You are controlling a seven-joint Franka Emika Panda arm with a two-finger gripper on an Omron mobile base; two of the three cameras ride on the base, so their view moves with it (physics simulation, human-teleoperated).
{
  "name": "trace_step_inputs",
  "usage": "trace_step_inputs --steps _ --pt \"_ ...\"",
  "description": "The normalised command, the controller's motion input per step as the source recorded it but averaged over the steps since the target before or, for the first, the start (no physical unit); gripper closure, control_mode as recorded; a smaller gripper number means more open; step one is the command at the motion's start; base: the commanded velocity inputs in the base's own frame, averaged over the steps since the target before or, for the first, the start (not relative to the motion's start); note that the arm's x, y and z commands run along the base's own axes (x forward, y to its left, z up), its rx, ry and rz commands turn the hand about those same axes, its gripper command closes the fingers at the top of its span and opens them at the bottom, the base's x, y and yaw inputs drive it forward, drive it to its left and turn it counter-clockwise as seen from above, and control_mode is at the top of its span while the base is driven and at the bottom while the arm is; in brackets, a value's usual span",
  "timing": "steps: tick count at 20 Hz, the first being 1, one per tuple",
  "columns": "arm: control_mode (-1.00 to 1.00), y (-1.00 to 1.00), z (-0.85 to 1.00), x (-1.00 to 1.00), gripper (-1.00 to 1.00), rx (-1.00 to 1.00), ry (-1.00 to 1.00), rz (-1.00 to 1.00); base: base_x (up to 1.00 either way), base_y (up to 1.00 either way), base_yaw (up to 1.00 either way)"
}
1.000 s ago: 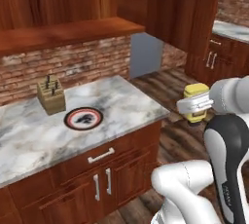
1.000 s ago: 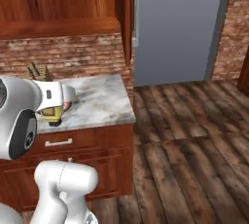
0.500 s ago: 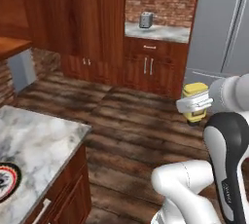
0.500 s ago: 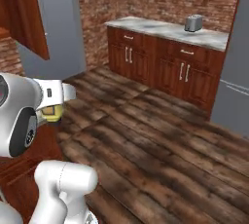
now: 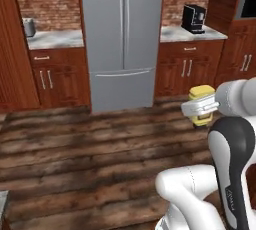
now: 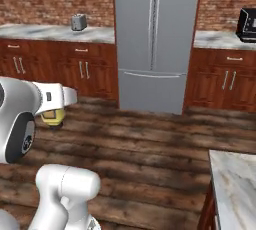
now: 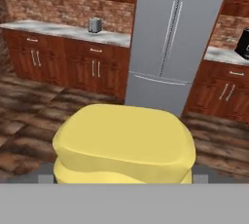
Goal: Move the hot dog bun to the plate on the dining table and place the condiment next to that plate. Then navigate to the fridge and take the sausage and place it on the plate as well.
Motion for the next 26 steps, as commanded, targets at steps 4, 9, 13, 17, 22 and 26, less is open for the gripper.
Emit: trace_step_inputs --steps 4,9,13,17,22,26 --pt "1.0 0.0 0.0 0.0 1.0 0.0 0.0 0.0 1.0 -0.04 -0.51" --pt "1.0 0.0 0.0 0.0 1.0 0.0 0.0 0.0 1.0 0.26 -0.44" --pt "1.0 0.0 0.0 0.0 1.0 0.0 0.0 0.0 1.0 0.34 -0.42" --pt "1.0 0.0 0.0 0.0 1.0 0.0 0.0 0.0 1.0 0.36 -0.46" --pt "1.0 0.0 0.0 0.0 1.0 0.0 0.0 0.0 1.0 0.34 -0.54" --pt "1.0 0.0 0.0 0.0 1.0 0.0 0.0 0.0 1.0 0.26 -0.58"
